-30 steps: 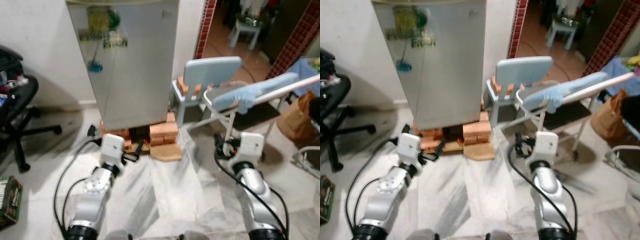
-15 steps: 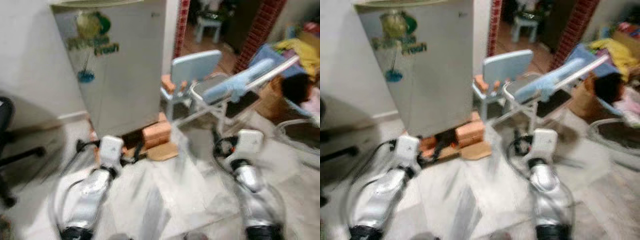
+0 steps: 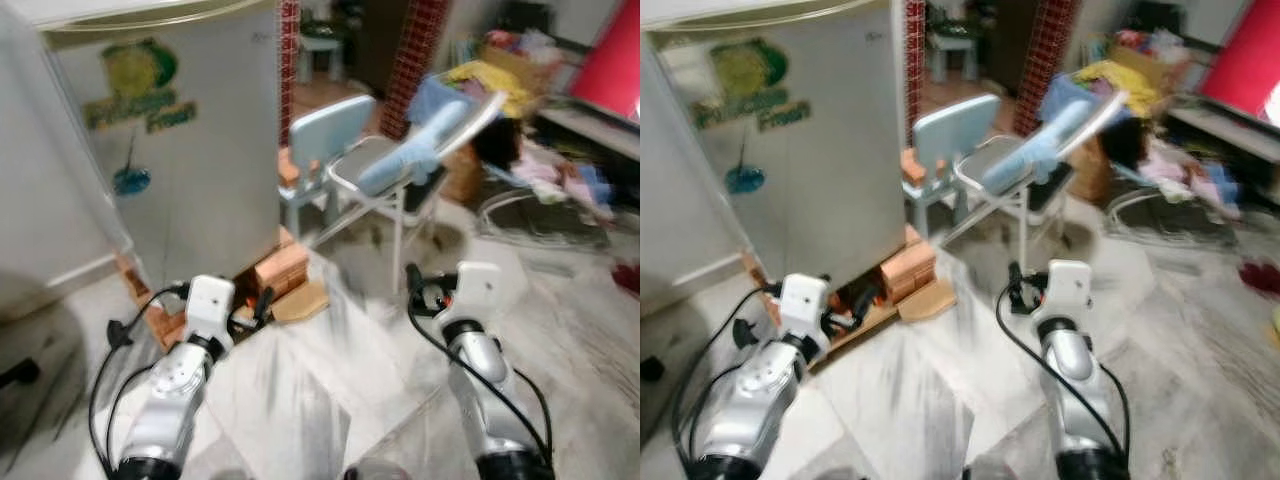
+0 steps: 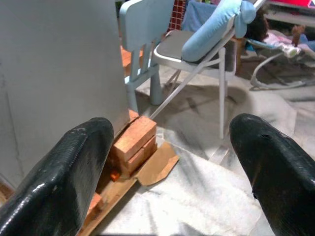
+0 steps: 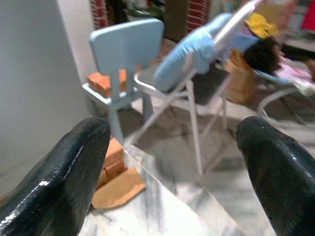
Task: Restocking fridge
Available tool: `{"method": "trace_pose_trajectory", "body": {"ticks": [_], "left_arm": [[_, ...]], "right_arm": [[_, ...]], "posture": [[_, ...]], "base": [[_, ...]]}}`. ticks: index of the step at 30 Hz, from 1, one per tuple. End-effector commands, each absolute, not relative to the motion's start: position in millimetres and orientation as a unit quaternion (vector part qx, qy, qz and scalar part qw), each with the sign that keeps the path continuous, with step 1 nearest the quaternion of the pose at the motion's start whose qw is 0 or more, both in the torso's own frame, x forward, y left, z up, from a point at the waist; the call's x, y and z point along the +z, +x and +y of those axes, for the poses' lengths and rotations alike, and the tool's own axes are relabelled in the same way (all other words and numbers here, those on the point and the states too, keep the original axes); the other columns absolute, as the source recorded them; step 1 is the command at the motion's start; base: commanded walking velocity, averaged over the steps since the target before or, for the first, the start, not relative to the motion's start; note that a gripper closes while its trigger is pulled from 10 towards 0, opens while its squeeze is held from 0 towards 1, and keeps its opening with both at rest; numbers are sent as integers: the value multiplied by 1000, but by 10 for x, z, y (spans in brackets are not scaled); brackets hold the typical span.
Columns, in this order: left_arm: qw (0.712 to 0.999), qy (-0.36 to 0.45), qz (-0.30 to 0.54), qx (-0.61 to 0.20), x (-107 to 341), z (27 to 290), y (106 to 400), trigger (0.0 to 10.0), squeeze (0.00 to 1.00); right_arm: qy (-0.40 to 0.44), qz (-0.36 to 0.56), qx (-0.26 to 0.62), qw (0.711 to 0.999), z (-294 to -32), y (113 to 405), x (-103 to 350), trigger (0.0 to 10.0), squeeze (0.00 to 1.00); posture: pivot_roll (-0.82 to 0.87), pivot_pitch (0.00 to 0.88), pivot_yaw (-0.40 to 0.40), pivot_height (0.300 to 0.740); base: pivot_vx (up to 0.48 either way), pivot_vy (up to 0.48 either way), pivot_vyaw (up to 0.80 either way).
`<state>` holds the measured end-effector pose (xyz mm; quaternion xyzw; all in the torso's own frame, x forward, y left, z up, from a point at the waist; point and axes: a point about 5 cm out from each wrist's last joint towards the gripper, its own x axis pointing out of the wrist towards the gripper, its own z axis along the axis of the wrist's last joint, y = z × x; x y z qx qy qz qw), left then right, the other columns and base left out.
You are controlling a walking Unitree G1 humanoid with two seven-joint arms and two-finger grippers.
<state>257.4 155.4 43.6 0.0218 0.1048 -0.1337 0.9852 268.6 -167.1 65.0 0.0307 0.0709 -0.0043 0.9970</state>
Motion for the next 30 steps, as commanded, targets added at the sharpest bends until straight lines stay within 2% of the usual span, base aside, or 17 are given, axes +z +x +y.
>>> {"method": "trace_pose_trajectory", "body": {"ticks": [1,17,30], "left_arm": [[985,20,95,-145,477,1454,2612,10000,0],[987,23,81,-140,499,1455,2611,10000,0],[989,39,61,-127,521,1522,2618,10000,0]], "right_arm": [[24,59,-13,998,-1742,2711,707,10000,0],[30,54,-9,998,-1703,2736,713,10000,0],[29,51,-7,998,-1679,2745,722,10000,0]], "posture": [[-20,0,-19,740],[-13,0,-19,740],[-5,0,-21,740]], "base": [[0,458,0],[0,433,0],[0,0,0]]}}
